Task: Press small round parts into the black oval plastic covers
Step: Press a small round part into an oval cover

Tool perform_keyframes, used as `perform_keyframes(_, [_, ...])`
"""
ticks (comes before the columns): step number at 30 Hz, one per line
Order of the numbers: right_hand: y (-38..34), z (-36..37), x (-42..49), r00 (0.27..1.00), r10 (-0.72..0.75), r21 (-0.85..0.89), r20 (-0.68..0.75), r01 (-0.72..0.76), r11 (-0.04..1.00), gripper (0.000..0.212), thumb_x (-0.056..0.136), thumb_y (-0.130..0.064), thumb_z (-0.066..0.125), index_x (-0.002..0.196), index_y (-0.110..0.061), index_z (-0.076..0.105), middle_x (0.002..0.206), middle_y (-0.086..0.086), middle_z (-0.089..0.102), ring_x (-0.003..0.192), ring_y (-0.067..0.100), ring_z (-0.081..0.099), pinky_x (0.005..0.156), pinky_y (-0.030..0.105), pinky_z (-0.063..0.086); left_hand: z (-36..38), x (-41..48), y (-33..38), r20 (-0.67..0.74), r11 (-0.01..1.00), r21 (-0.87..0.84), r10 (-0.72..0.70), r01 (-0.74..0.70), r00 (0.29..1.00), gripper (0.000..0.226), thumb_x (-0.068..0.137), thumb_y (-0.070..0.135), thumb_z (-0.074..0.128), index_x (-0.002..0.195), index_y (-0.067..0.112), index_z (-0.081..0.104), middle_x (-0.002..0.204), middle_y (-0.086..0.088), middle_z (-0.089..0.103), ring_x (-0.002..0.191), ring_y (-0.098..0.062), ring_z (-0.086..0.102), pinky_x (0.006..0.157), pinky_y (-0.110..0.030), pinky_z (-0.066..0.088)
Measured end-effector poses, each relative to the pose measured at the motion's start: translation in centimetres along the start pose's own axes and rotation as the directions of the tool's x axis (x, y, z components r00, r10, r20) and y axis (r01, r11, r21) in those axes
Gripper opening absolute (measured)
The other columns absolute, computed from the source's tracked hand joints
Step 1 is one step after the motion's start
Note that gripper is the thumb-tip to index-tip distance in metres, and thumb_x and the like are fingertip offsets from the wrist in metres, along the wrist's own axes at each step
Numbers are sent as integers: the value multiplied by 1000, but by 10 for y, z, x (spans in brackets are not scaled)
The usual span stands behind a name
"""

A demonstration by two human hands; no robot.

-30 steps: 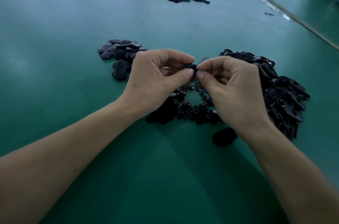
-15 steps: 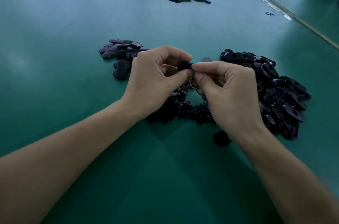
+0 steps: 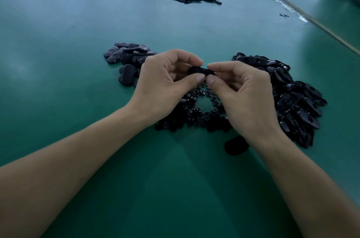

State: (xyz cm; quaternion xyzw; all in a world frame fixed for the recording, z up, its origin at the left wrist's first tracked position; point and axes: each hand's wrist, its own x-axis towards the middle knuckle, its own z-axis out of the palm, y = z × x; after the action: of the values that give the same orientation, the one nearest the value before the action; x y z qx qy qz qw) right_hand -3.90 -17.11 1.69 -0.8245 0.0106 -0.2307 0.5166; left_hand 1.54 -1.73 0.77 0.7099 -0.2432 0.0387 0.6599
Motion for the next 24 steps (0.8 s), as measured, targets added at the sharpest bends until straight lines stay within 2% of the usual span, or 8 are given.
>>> perform_keyframes(3, [-1, 0, -2, 996, -76, -67, -40, 73, 995, 22, 87, -17, 74, 103, -32, 72, 87, -13, 71, 81, 1, 68, 75, 20, 55, -1, 0, 1, -12, 1000, -25, -14, 13, 1000, 24, 82, 1, 79, 90, 21, 69, 76, 4, 76, 70, -12, 74, 71, -26, 61])
perform_keyframes(6, [0, 0, -3, 984, -168, -141, -56, 159, 977, 19, 86, -17, 74, 98, -32, 73, 91, -11, 69, 80, 3, 65, 66, 14, 48, 0, 0, 0, -24, 999, -44, -27, 26, 999, 22, 81, 2, 79, 90, 19, 69, 75, 0, 76, 68, -16, 74, 73, -36, 63])
perform_keyframes(8, [0, -1, -4, 972, -225, -197, -60, 210, 958, 16, 86, -15, 75, 95, -28, 76, 90, -8, 67, 82, 3, 62, 66, 10, 42, 0, 0, 0, -19, 998, -56, -30, 29, 999, 21, 80, 4, 79, 90, 18, 68, 77, -3, 77, 69, -18, 74, 74, -41, 62])
perform_keyframes(11, [0, 0, -5, 953, -295, -285, -74, 263, 922, 12, 84, -15, 77, 93, -24, 78, 88, -5, 64, 81, -2, 55, 68, 6, 37, 1, 0, 1, -5, 997, -71, -36, 36, 999, 20, 82, 3, 79, 91, 18, 68, 76, -1, 77, 69, -16, 74, 73, -39, 63])
perform_keyframes(14, [-1, 1, -5, 957, -283, -268, -61, 257, 928, 13, 84, -11, 77, 94, -19, 78, 86, -5, 68, 72, -5, 57, 68, 4, 39, 1, 1, 0, -10, 997, -71, -38, 37, 999, 20, 84, -1, 75, 90, 17, 70, 73, 2, 75, 66, -13, 73, 70, -32, 63])
perform_keyframes(17, [-3, 4, -5, 969, -239, -237, -59, 219, 947, 13, 84, -10, 76, 94, -18, 77, 86, -7, 71, 75, -2, 63, 69, 4, 42, 0, 1, 0, -10, 995, -92, -32, 31, 999, 22, 85, -5, 74, 89, 16, 70, 72, 2, 75, 64, -11, 71, 70, -25, 61])
perform_keyframes(24, [-7, 5, -5, 986, -160, -219, -47, 146, 965, 15, 88, -12, 72, 88, -26, 68, 86, -8, 68, 75, 1, 61, 69, 6, 42, 3, 0, 0, 10, 995, -95, -37, 38, 999, 22, 85, -5, 73, 92, 16, 71, 75, 2, 76, 69, -10, 72, 71, -22, 59])
